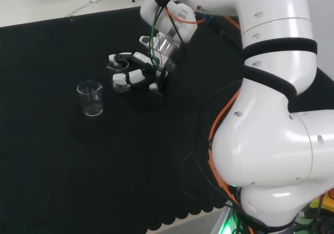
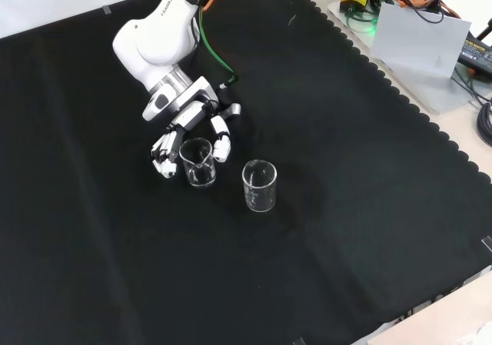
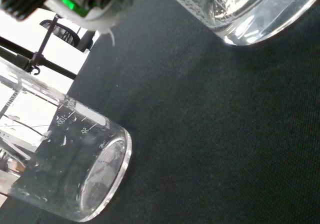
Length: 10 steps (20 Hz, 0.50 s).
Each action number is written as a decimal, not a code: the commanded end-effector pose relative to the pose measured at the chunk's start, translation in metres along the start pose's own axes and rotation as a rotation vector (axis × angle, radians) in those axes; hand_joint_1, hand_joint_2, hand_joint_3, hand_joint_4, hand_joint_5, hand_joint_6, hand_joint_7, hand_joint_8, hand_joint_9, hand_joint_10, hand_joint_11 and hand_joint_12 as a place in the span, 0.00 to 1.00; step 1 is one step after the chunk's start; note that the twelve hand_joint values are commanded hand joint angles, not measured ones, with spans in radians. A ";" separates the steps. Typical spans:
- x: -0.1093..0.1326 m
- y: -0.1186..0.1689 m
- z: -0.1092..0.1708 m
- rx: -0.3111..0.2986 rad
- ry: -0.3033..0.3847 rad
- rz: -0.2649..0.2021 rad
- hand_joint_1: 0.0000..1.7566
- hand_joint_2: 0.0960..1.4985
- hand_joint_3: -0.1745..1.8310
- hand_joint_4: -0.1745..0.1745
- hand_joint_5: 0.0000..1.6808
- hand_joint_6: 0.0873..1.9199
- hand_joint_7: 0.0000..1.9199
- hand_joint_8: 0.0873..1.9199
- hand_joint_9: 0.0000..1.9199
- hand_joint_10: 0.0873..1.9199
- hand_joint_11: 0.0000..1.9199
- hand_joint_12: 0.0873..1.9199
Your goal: Pick up the beaker on the right.
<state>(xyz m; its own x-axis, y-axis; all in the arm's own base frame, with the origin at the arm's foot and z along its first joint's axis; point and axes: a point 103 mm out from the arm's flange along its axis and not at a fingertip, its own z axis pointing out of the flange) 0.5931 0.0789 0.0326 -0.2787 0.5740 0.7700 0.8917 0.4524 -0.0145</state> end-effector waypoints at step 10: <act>0.000 0.009 0.008 -0.020 0.069 0.023 0.54 0.34 0.40 0.47 0.35 0.27 0.25 0.25 0.27 0.23 0.00 0.63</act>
<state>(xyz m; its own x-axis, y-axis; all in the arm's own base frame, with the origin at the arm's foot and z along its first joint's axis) 0.5969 0.0856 0.0306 -0.2680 0.5561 0.7867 0.8943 0.4473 -0.0115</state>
